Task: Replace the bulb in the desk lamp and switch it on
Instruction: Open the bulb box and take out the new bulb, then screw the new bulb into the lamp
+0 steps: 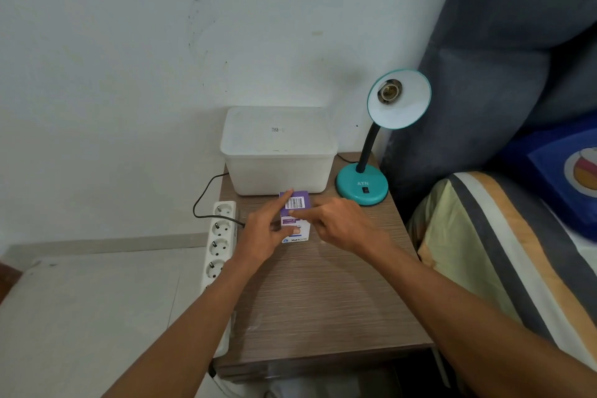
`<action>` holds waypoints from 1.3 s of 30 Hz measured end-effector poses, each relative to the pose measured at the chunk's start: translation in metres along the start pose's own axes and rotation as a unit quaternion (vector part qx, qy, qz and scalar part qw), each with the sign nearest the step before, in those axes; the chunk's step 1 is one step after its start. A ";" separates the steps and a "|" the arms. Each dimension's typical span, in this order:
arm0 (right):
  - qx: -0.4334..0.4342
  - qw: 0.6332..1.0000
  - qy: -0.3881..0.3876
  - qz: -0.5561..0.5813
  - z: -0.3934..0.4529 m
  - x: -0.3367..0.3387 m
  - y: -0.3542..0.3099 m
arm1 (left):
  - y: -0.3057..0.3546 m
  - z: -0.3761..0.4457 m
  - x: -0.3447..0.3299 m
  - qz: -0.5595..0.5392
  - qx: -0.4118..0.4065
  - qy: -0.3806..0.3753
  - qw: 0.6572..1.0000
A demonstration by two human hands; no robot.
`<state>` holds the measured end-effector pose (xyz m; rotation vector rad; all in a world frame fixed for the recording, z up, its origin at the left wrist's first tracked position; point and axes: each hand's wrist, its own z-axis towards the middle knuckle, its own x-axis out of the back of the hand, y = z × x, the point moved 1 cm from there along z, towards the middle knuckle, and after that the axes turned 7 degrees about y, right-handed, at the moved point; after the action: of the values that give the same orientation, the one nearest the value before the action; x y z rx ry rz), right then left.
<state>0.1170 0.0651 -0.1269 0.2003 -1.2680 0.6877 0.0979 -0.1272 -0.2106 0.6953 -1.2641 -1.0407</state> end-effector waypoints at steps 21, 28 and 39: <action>-0.504 0.632 0.246 0.535 -0.006 0.007 0.025 | 0.002 0.023 0.004 -0.023 -0.015 0.070 0.997; -0.515 0.493 0.261 0.650 -0.005 0.016 0.029 | -0.009 0.035 -0.007 0.000 -0.010 0.102 0.995; -0.536 0.466 0.245 0.660 -0.011 0.017 0.035 | -0.015 0.036 -0.012 0.052 -0.001 0.128 0.990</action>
<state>0.1076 0.1038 -0.1228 -2.1344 -0.8271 0.9168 0.0591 -0.1177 -0.2217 0.7291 -1.0656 -0.8378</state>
